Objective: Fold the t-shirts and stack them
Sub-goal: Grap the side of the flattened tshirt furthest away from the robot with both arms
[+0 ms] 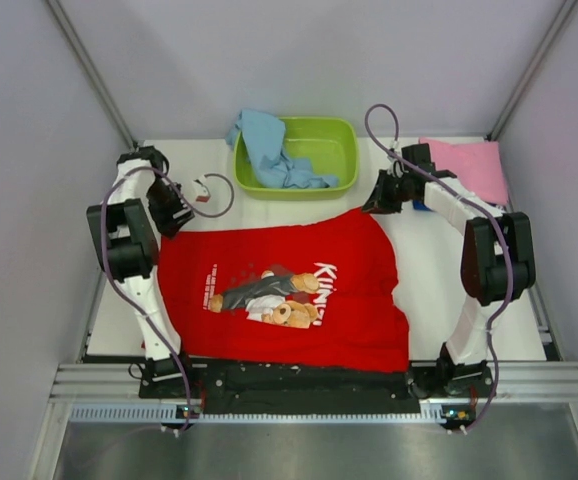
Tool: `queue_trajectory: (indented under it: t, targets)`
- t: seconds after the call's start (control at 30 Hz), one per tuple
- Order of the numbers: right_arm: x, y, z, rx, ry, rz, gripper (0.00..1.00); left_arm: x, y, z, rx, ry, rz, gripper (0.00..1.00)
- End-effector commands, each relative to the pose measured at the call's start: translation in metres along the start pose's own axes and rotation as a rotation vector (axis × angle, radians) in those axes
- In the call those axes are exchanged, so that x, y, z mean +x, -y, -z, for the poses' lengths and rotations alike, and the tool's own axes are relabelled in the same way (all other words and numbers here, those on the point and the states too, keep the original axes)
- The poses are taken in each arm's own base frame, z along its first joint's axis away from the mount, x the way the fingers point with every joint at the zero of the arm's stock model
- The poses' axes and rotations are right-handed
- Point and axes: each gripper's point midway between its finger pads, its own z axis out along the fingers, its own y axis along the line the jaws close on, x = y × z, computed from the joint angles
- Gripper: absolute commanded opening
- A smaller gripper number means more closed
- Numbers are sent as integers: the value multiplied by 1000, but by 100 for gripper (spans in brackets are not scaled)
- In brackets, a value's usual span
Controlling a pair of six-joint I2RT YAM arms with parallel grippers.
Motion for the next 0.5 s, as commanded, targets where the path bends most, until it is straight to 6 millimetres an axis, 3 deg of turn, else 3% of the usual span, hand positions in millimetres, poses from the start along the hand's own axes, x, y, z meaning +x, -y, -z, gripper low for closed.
queue_trajectory:
  t: [0.0,0.17,0.2,0.3,0.33,0.47]
  targets:
    - [-18,-23,19,-48,84,64,0,8,-5,-23,-28,-85,15,73]
    - [-11,-26,29,-53,90,85,0,15,-4,-40,-6,-139,28,70]
    - [-9,-25,31,-54,90,84,0,18,-1,-44,8,-153,33,62]
    - [2,-26,37,-68,78,87,0,20,9,-43,32,-154,59,6]
    - [9,-25,37,-69,67,85,0,19,12,-40,32,-143,68,0]
    - [22,-30,53,-92,69,116,0,10,21,-15,-37,-80,83,0]
